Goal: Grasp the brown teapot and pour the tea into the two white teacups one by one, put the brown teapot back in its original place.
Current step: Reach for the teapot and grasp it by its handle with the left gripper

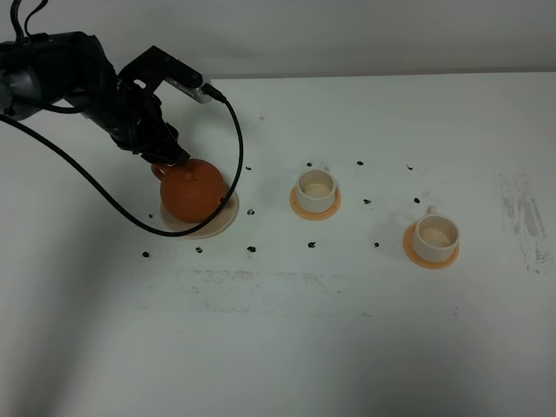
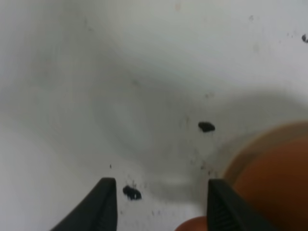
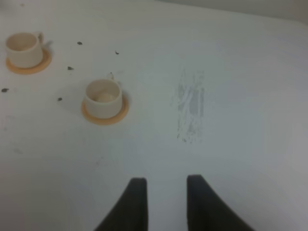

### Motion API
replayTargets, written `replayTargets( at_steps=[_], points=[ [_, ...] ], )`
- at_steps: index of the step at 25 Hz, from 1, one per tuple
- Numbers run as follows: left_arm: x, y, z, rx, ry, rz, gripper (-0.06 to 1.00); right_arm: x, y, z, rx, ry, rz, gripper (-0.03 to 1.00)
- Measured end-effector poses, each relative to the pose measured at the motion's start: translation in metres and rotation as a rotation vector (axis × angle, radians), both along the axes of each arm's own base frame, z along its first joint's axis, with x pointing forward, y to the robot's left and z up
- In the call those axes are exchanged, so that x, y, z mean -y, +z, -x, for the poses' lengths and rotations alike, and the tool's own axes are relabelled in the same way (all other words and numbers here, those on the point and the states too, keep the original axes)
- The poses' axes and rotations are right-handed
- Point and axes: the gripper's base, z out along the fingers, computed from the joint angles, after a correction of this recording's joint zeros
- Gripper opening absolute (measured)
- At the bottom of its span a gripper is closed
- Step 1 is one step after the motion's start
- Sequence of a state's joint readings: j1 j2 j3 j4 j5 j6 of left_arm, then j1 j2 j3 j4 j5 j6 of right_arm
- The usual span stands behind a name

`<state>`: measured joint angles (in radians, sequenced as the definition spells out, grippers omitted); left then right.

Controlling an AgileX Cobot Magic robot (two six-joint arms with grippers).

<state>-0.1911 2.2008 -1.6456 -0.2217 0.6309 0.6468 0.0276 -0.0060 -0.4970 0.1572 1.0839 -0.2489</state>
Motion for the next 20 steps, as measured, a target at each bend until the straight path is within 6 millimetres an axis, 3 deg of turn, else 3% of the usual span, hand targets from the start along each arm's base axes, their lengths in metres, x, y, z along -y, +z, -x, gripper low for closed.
replayTargets(
  at_steps=[20],
  points=[
    [-0.0095, 0.0001, 0.0068, -0.103, 0.082, -0.021, 0.46, 0.0000, 0.0000, 0.0000, 0.000, 0.000, 0.000, 0.22]
  ],
)
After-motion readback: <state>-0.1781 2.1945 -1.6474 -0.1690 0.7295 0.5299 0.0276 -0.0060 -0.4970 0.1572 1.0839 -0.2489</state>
